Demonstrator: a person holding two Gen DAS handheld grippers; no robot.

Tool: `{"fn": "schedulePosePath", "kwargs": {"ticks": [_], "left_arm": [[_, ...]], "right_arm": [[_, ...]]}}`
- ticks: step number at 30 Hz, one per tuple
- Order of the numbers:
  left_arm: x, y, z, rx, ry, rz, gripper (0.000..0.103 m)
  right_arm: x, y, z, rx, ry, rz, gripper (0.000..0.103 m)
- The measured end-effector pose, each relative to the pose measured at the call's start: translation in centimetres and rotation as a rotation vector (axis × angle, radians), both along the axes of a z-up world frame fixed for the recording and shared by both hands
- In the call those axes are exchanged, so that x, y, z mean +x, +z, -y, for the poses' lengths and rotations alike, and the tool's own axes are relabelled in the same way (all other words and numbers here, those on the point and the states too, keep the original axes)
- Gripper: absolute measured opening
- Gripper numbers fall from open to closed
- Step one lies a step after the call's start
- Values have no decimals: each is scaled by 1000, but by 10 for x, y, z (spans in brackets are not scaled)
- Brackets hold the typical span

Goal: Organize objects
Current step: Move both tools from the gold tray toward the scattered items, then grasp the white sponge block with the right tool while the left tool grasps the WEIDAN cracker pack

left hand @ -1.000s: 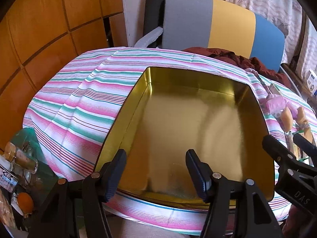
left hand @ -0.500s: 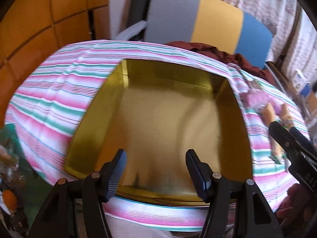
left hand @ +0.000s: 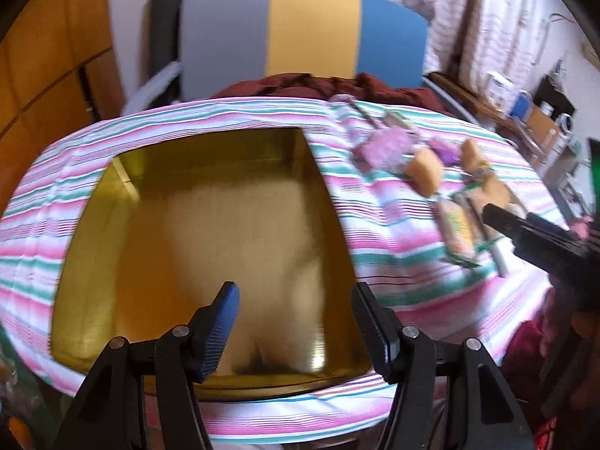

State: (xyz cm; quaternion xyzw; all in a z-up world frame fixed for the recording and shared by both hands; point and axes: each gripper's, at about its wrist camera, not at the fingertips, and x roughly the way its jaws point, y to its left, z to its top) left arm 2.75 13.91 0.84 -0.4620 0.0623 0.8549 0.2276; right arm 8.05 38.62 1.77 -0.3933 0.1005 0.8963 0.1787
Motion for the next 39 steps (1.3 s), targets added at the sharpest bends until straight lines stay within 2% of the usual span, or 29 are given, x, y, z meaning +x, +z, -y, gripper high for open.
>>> {"fn": "schedulePosePath", "kwargs": {"ticks": [5, 9, 11, 12, 14, 16, 20, 22, 23, 24, 25, 34, 39], "left_arm": [[5, -2, -23, 36, -84, 52, 63], [8, -7, -45, 4, -135, 64, 63], [11, -7, -57, -1, -165, 66, 63], [11, -7, -61, 2, -175, 68, 63], [11, -6, -73, 10, -200, 73, 63], [8, -7, -86, 27, -228, 92, 63], [-1, -12, -108, 49, -257, 138, 63], [-3, -13, -119, 44, -268, 137, 63], [-3, -14, -126, 40, -278, 136, 63], [-4, -15, -132, 38, -290, 134, 63], [-5, -17, -141, 32, -306, 137, 63], [-15, -40, -206, 16, -376, 194, 63], [-18, -53, -227, -38, -384, 156, 63]], "right_arm": [[17, -16, -56, -78, -120, 59, 103], [24, -36, -97, -174, -177, 129, 103], [22, -43, -106, -150, -165, 182, 101], [20, -46, -109, -144, -157, 204, 97], [19, -52, -114, -159, -144, 224, 89], [15, -57, -115, -182, -113, 235, 87], [10, -65, -108, -139, -63, 286, 82], [9, -68, -105, -127, -46, 302, 74], [9, -67, -105, -121, -46, 298, 69], [12, -65, -107, -116, -47, 288, 59], [14, -63, -109, -111, -57, 282, 58], [43, -43, -132, -217, -159, 145, 58], [52, -39, -136, -250, -187, 123, 58]]}}
